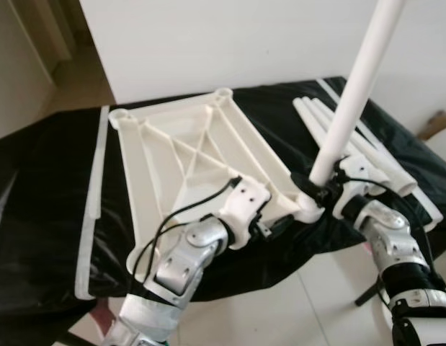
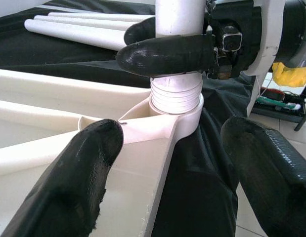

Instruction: Building children table

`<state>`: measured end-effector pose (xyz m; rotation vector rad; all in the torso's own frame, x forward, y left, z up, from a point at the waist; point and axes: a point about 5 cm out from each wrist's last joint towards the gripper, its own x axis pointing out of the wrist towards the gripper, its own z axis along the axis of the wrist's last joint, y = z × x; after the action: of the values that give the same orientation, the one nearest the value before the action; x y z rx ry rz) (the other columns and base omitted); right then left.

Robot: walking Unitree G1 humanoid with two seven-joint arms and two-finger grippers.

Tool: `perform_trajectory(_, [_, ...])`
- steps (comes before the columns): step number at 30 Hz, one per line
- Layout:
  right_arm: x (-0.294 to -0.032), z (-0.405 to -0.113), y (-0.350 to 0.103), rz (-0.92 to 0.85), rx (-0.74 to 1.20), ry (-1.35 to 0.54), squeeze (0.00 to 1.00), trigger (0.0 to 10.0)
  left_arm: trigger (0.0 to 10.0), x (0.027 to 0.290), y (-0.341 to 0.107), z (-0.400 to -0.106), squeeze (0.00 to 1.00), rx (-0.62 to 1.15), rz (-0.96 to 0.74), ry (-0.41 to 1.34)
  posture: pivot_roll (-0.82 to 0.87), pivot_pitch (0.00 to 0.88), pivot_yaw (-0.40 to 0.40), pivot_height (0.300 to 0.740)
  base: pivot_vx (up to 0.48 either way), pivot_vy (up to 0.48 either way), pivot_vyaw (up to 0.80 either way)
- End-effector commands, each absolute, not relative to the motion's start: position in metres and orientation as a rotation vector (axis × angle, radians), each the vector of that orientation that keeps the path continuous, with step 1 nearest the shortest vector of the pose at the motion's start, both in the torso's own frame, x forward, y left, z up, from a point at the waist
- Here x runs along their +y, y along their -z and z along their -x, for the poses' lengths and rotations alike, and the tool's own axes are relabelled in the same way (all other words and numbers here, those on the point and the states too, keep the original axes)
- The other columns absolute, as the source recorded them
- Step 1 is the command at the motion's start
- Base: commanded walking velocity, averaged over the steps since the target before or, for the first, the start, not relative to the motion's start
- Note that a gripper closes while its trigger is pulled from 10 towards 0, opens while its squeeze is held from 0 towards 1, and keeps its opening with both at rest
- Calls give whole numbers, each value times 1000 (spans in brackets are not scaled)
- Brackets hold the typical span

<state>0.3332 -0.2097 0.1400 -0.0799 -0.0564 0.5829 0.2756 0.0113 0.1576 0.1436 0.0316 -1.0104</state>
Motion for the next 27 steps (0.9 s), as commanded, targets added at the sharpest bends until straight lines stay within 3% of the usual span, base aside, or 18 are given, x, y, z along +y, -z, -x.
perform_trajectory(1, [-211, -326, -123, 63, 15, -590, 0, 0, 10000, 16, -155, -281, 0, 48, -155, 930, -2, 0, 31, 740, 0, 0, 0])
perform_trajectory(3, [-211, -326, -122, 60, 15, -588, 0, 0, 10000, 16, -154, -282, 0, 48, -160, 923, -2, 0, 31, 740, 0, 0, 0])
perform_trajectory(4, [-209, -323, -121, 40, 14, -568, 0, 10000, 10000, 15, -153, -282, 0, 51, -167, 917, -4, 0, 33, 740, 0, 0, 0])
perform_trajectory(11, [-199, -314, -114, 7, 6, -439, 0, 10000, 10000, 17, -147, -284, 0, 53, -173, 873, -11, 0, 29, 740, 0, 0, 0])
perform_trajectory(15, [-192, -307, -104, 17, 24, -182, 0, 10000, 10000, 22, -140, -290, 0, 113, -101, 831, -10, 0, 22, 740, 0, 0, 0])
perform_trajectory(24, [-180, -297, -99, -48, 44, 41, 0, 10000, 10000, 25, -138, -293, 0, 124, -95, 807, -4, 0, 24, 740, 0, 0, 0])
perform_trajectory(27, [-166, -289, -96, -97, 57, 185, 0, 10000, 10000, 28, -140, -298, 0, 118, -115, 778, 13, 0, 22, 740, 0, 0, 0])
